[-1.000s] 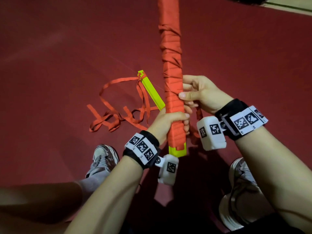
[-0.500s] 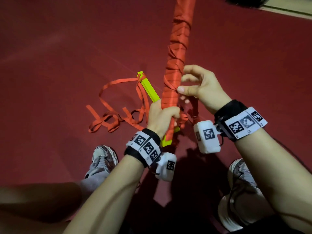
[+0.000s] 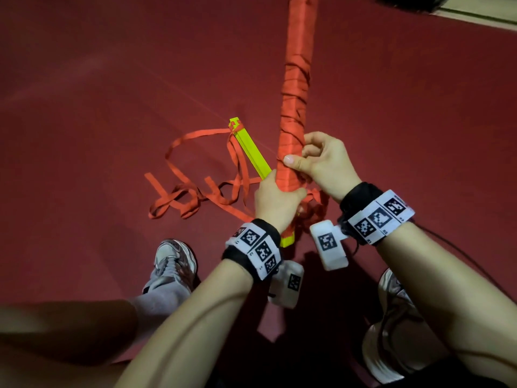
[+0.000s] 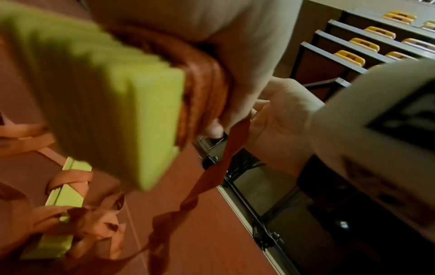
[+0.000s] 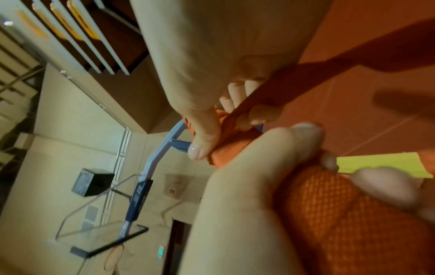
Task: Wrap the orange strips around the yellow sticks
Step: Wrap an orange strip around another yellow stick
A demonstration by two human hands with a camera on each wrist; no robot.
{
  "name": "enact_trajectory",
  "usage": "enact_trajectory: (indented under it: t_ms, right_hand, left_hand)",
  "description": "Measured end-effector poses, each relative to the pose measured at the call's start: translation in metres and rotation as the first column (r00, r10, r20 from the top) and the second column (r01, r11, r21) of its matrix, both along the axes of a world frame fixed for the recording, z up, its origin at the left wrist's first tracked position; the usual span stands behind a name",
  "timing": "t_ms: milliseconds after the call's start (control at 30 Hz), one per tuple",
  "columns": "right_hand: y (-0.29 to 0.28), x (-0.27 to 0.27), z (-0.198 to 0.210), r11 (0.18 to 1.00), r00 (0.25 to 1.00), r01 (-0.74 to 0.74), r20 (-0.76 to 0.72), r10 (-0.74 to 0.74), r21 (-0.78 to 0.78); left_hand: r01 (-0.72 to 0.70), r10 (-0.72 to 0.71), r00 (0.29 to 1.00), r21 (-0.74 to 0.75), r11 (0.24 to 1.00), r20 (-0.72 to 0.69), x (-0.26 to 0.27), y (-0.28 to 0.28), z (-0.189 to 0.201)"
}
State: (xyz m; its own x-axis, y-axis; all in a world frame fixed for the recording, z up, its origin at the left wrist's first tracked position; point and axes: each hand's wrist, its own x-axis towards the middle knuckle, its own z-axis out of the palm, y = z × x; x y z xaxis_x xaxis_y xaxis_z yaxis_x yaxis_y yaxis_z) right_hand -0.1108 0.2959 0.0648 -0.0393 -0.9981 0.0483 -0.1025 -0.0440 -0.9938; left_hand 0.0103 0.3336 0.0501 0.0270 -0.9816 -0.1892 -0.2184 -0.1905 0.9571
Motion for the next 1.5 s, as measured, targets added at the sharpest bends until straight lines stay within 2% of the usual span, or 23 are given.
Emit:
enact_trajectory:
  t_ms: [100,200,267,333,467,533,600,633,667,700,733,800,867,967,1067,1133,1200,1267,1300,1333,1400,1467,1500]
  right_hand:
    - [0.001,-0.003,0.002,0.999,0.992,-0.039,0.118,0.038,0.002]
    - [0.000,-0.012,0.008,0.976,0.947,-0.216,0.249,0.204,0.022]
    - [-0.002,-0.018,0.011,0.944,0.915,-0.325,0.269,0.300,0.051]
    - [-0.001,-0.019,0.014,0.939,0.917,-0.338,0.246,0.315,0.059]
    - [-0.001,-0.006,0.011,0.996,0.991,-0.086,0.107,0.084,0.013]
    - [-0.002,0.001,0.005,1.000,0.998,0.017,0.061,-0.016,-0.017]
    - [0.000,0.005,0.002,0.999,0.997,0.047,0.070,-0.045,-0.024]
    - [0.001,0.004,0.002,0.999,0.996,0.045,0.081,-0.042,-0.025]
    - [0.002,0.002,0.002,0.999,0.995,0.028,0.095,-0.025,-0.028]
    - [0.003,0.000,0.004,1.000,0.995,-0.005,0.101,0.008,-0.031]
    - [0.002,-0.003,0.006,0.999,0.994,-0.041,0.102,0.044,-0.035]
    - [0.001,-0.008,0.006,0.994,0.985,-0.109,0.133,0.108,-0.001]
    - [0.001,-0.009,0.003,0.975,0.949,-0.211,0.252,0.188,0.065]
    - [0.003,-0.010,0.000,0.916,0.840,-0.394,0.433,0.327,0.073]
    - [-0.002,-0.015,0.007,0.894,0.821,-0.447,0.414,0.393,0.037]
    - [-0.004,-0.018,0.010,0.930,0.878,-0.366,0.342,0.334,0.033]
    - [-0.004,-0.015,0.010,0.977,0.937,-0.207,0.298,0.185,0.045]
    - [-0.003,-0.009,0.009,0.999,0.964,-0.018,0.265,0.008,0.036]
    - [-0.002,-0.006,0.006,0.998,0.969,0.057,0.240,-0.061,0.024]
    - [-0.002,-0.006,0.003,0.994,0.971,0.107,0.214,-0.108,0.016]
    - [0.000,-0.003,-0.005,0.989,0.970,0.147,0.194,-0.149,0.027]
    - [0.003,0.001,-0.008,0.988,0.970,0.143,0.189,-0.150,0.053]
    - [0.006,0.004,-0.007,0.988,0.970,0.142,0.188,-0.152,0.064]
  left_hand:
    - [0.056,-0.058,0.985,-0.021,0.998,-0.162,0.006,-0.003,0.005]
    - [0.237,-0.203,0.886,0.030,0.971,-0.417,0.012,-0.005,0.011]
    - [0.320,-0.254,0.834,0.054,0.946,-0.489,0.014,-0.004,0.011]
    - [0.353,-0.276,0.826,0.069,0.933,-0.492,0.014,-0.001,0.012]
    - [0.214,-0.172,0.928,0.096,0.972,-0.330,0.013,-0.011,0.019]
    - [0.129,-0.124,0.987,0.033,0.991,-0.105,0.013,-0.017,0.017]
    - [0.104,-0.094,0.970,-0.032,0.994,0.223,0.014,-0.015,0.017]
    - [0.104,-0.082,0.958,-0.064,0.993,0.275,0.014,-0.012,0.019]
    - [0.115,-0.095,0.971,-0.081,0.990,0.221,0.015,-0.011,0.021]
    - [0.118,-0.112,0.991,-0.088,0.989,0.068,0.015,-0.010,0.024]
    - [0.119,-0.125,0.988,-0.067,0.991,-0.095,0.016,-0.008,0.028]
    - [0.144,-0.143,0.945,-0.019,0.989,-0.294,0.019,-0.006,0.032]
    - [0.207,-0.184,0.892,0.011,0.978,-0.412,0.018,-0.004,0.030]
    - [0.332,-0.244,0.773,0.046,0.942,-0.585,0.014,0.001,0.029]
    - [0.442,-0.317,0.698,0.038,0.896,-0.642,0.018,-0.002,0.029]
    - [0.448,-0.311,0.730,0.083,0.890,-0.609,0.020,-0.006,0.032]
    - [0.346,-0.236,0.838,0.145,0.927,-0.491,0.020,-0.012,0.033]
    - [0.216,-0.187,0.955,0.107,0.970,-0.232,0.018,-0.019,0.028]
    - [0.181,-0.178,0.982,0.061,0.982,-0.056,0.017,-0.020,0.026]
    - [0.158,-0.160,0.981,0.021,0.987,0.109,0.015,-0.021,0.022]
    - [0.120,-0.093,0.915,-0.045,0.992,0.392,0.010,-0.014,0.020]
    - [0.112,-0.066,0.909,-0.089,0.990,0.411,0.007,-0.010,0.016]
    - [0.124,-0.093,0.951,-0.091,0.988,0.294,0.009,-0.011,0.013]
